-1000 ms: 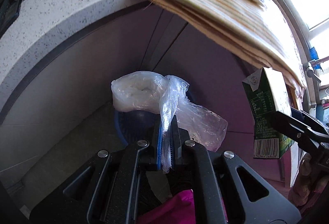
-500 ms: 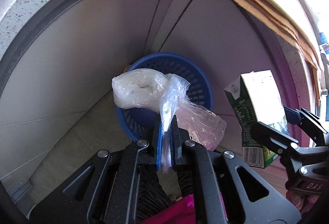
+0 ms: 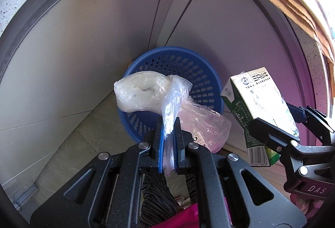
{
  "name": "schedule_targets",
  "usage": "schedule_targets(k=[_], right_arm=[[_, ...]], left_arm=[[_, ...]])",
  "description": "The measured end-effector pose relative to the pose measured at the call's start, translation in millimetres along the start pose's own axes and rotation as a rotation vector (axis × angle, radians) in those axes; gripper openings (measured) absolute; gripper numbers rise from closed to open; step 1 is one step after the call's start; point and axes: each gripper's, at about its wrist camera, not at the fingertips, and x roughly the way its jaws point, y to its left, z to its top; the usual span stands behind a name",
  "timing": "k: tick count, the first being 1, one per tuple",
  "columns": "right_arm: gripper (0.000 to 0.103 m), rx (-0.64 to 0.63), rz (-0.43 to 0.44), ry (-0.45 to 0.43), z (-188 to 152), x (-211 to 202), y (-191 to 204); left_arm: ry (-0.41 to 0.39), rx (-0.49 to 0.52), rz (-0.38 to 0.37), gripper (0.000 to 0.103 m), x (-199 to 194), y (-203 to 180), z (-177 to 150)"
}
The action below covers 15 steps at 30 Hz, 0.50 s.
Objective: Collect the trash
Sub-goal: 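Carry bag and carton down to the blue basket and release both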
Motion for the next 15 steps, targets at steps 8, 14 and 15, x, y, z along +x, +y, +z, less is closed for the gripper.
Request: schedule_targets(k=[8,14,15], right_arm=[[0.073,0.009,0.010,-0.013,2.9,-3.1,-4.5],[0.076,0.016,0.017,-0.025,3.3,-15.0,-4.3],[0.076,0.016,0.020,-0.026,3.3,-17.2,-4.4]], left_arm=[[-0.012,0.006,0.026,0.035,-5.9,-3.7,0.3],[-0.021,-0.010,0.027,0.039,-10.8,1.1,1.7],[-0.023,-0.010,0.027,0.039,-12.5,1.2,1.6]])
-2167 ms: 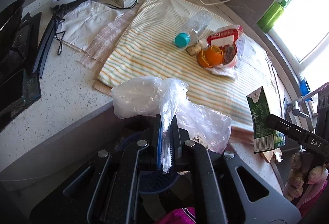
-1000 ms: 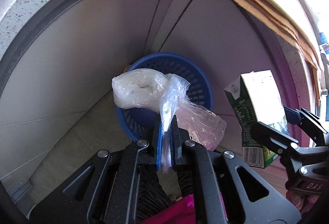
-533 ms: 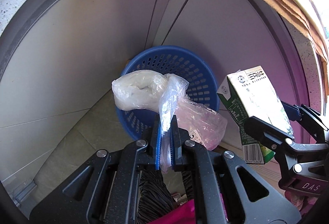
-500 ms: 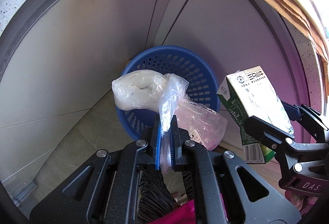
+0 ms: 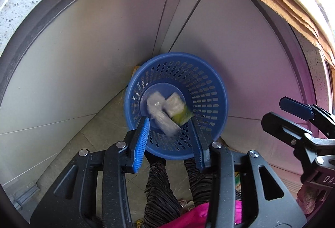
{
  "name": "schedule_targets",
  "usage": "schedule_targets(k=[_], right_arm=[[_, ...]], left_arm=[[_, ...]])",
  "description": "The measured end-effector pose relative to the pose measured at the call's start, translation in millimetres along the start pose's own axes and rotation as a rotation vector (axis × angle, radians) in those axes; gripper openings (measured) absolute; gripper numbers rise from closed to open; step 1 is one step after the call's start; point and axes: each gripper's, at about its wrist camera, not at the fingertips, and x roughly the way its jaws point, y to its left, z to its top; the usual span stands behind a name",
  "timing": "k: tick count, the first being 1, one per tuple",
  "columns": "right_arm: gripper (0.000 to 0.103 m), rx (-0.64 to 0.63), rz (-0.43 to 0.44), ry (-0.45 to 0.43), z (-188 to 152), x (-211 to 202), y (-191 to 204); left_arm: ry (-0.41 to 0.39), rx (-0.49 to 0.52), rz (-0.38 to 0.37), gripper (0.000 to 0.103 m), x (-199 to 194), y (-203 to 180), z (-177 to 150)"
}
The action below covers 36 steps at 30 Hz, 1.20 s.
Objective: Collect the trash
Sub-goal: 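Carry bag and carton down to the blue basket and release both, then raise both tools back up to the towel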
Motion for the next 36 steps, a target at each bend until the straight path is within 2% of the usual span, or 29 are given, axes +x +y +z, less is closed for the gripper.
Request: schedule_targets(k=[8,21,26,29,36], right_arm=[[0.076,-0.021,0.012,-0.028,0.0,-19.0,7.3],[0.076,-0.059,0.049,-0.125,11.9,-76.2,-3.0],[0.076,-0.069,0.048,-0.182,18.8,-104.7,-6.7],[0.076,-0.060,0.051,-0.214,27.9,-120.7,-12.9],[0.077,-0.039,0.026,-0.297,54.4,-154.4,-43.5]], left_arm=[[-0.046,0.010,0.009,0.039,-18.0,-2.3,3.0],[-0.168,0.016,-0.002,0.039,-74.0,-11.2,15.8],[-0.222,0.014,-0.020,0.039,-96.1,-16.4,29.8],[-0.259,0.012,-0.029,0.045,-111.3,-20.8,42.3],[-0.339,0.008,-0.041,0.046,-138.5,-33.1,81.5]])
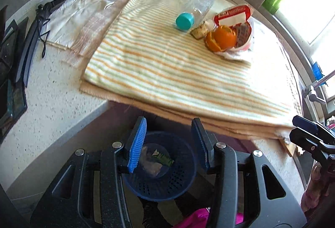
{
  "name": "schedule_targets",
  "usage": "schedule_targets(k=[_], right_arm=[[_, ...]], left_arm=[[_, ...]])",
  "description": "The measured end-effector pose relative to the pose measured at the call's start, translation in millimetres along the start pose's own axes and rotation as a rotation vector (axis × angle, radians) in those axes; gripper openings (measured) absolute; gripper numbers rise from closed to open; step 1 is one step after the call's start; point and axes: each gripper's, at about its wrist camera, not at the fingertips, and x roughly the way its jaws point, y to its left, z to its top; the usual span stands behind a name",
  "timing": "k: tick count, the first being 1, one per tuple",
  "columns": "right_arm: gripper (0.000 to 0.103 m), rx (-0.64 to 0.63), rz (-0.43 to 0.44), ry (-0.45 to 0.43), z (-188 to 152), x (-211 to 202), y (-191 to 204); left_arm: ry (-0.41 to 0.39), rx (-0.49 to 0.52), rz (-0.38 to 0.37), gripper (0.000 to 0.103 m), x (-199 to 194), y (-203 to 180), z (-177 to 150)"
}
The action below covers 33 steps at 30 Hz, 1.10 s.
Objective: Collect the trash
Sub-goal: 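Raise both tools back up to the towel, then grasp the empty bottle with the left tool while the right tool grasps the clear strip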
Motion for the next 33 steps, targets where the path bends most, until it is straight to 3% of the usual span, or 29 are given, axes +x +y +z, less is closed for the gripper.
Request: schedule_targets(k=[4,15,22,24,33], right_arm=[[0.077,0.013,-0.022,-0.033,24.0,-8.3,-19.9],[0.077,0.047,-0.035,-0.084,85.7,-7.4,-67.2],[0.077,0.089,-0.022,-0.093,126.9,4.8,-99.5],[0.076,0.100,-0.023,-0.088,136.8,11.5,-108.2],[0.067,0.199,0.031,-0.026,176.5,53.4,-149.5]], left_arm=[[-0.040,-0.011,-0.002,0.053,-2.1,-6.3,27.1],[-0.072,0.003,0.004,0.053,17.6,-31.0,98.2],[-0.039,0.020,-0.016,0.053,39.7,-42.0,143.9],[-0.025,0.030,-0.013,0.059,48.3,-45.8,155.5],[0.065,0.049,-0.023,0.062,89.6,-55.1,196.2]])
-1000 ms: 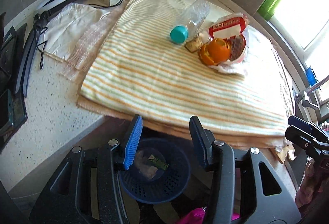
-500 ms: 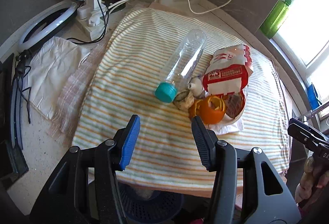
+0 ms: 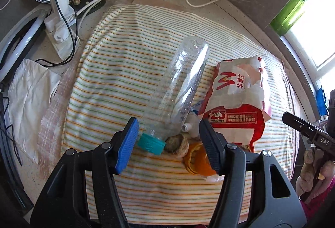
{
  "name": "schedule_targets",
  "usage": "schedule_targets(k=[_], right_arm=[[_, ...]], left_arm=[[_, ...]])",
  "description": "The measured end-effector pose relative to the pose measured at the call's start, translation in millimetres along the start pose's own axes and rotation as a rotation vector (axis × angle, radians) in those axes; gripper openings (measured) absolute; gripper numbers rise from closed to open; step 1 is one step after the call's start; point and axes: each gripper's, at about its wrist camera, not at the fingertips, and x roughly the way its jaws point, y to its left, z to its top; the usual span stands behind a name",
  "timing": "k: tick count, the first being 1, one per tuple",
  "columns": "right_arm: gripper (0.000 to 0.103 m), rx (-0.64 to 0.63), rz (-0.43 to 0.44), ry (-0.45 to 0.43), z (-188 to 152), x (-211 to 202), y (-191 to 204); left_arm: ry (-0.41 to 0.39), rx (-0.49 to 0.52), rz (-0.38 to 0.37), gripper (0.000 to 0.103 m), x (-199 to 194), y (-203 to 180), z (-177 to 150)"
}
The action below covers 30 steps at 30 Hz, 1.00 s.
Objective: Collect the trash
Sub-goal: 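Grasp the empty bottle with the left tool while the right tool grasps the clear strip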
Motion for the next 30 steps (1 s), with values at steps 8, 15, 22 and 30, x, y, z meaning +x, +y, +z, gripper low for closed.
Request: schedule_targets(k=[8,15,22,30], right_arm=[[0.057,0.069,0.033,0.059,26.5,39.4,-16.7],[0.050,0.118,0.066,0.098,35.9,62.7,-25.0],[0.042,0.169,0.092,0.120,43.1,77.9,-35.2],[0.038,0.207,0.101,0.120,51.1,92.9,-42.5]], left_arm=[[0.060,0.032,0.027,0.062,28.1,-6.3,24.7],[0.113,0.076,0.066,0.063,51.5,-11.5,39.0],[0.141,0.096,0.065,0.067,66.5,-15.9,46.9],[0.156,0.065,0.061,0.066,82.8,-18.0,50.3]])
